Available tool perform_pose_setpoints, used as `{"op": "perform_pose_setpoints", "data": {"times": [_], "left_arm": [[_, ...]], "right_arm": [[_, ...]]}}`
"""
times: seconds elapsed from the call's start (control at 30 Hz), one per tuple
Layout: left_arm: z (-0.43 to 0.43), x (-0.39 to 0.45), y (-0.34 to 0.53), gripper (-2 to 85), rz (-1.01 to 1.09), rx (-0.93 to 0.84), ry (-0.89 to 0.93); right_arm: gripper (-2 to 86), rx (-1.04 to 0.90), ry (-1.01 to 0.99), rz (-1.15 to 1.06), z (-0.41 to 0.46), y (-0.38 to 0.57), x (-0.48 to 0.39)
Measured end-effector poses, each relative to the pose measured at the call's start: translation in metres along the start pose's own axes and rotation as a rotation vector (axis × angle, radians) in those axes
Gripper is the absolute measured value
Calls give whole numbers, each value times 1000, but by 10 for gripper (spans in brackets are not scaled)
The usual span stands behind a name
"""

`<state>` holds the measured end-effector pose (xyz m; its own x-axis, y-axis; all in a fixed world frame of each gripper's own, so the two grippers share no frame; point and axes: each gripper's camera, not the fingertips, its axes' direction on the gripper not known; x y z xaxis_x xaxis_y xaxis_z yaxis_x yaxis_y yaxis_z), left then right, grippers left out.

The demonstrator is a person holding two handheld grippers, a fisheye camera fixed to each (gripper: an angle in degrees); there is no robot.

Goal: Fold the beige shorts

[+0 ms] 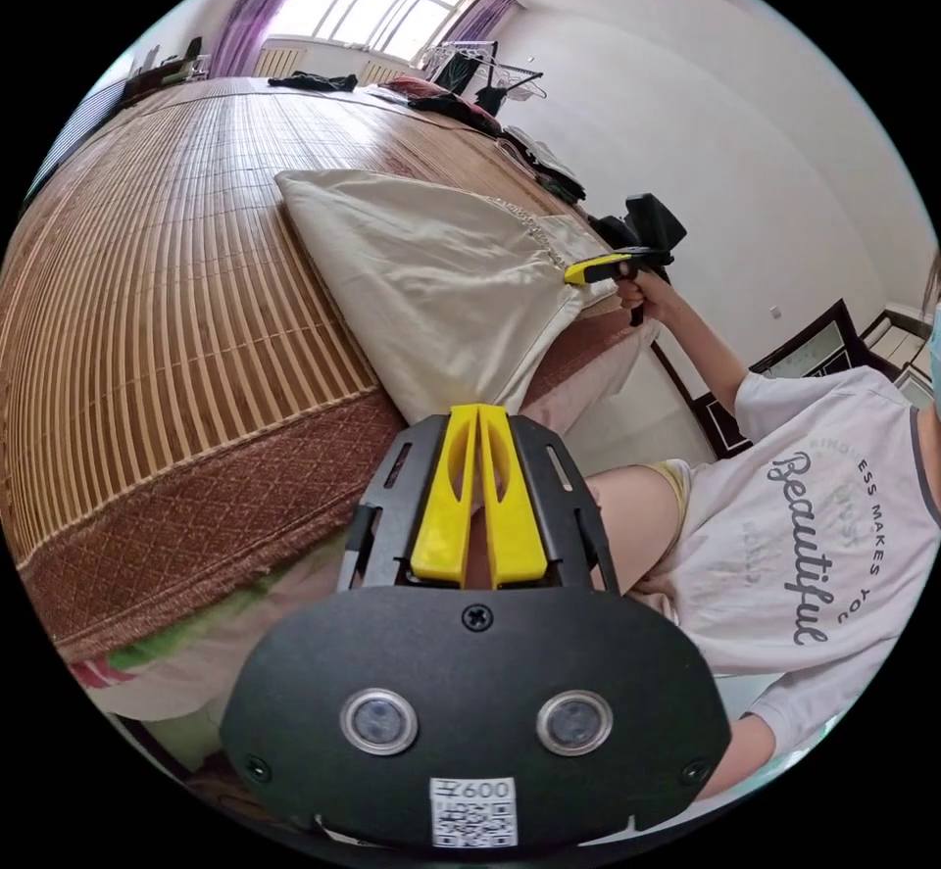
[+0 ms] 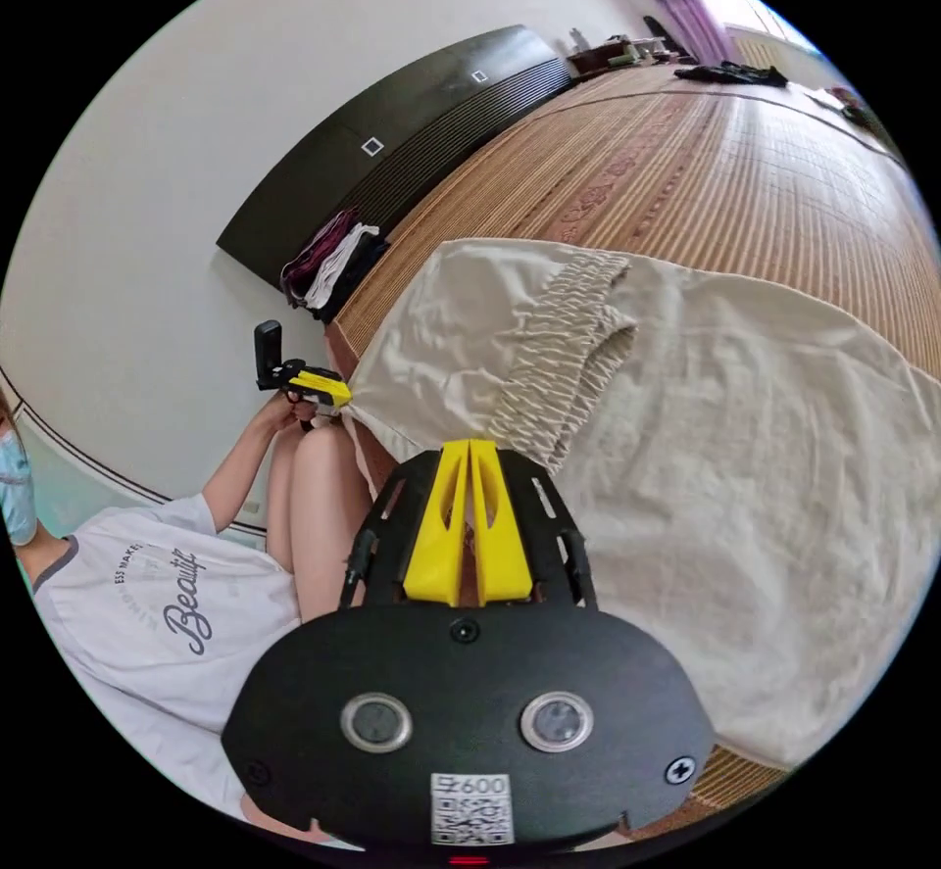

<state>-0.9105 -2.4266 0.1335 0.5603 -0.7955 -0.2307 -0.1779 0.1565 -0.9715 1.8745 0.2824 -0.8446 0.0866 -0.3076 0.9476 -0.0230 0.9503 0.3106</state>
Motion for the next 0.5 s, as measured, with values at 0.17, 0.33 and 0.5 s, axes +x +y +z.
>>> {"op": "perform_pose_setpoints", "data": {"times": [0.17, 0.33, 0.5], "left_arm": [[-42, 20, 7, 9, 1, 0, -37], [-85, 28, 7, 33, -35, 4, -53], [-131, -5, 22, 87, -246, 19, 33]], "right_arm": [[-8, 98, 55, 70, -57, 6, 12], [-8, 135, 101, 66, -81, -17, -3], [-8, 96, 197, 14, -100, -64, -40]]}}
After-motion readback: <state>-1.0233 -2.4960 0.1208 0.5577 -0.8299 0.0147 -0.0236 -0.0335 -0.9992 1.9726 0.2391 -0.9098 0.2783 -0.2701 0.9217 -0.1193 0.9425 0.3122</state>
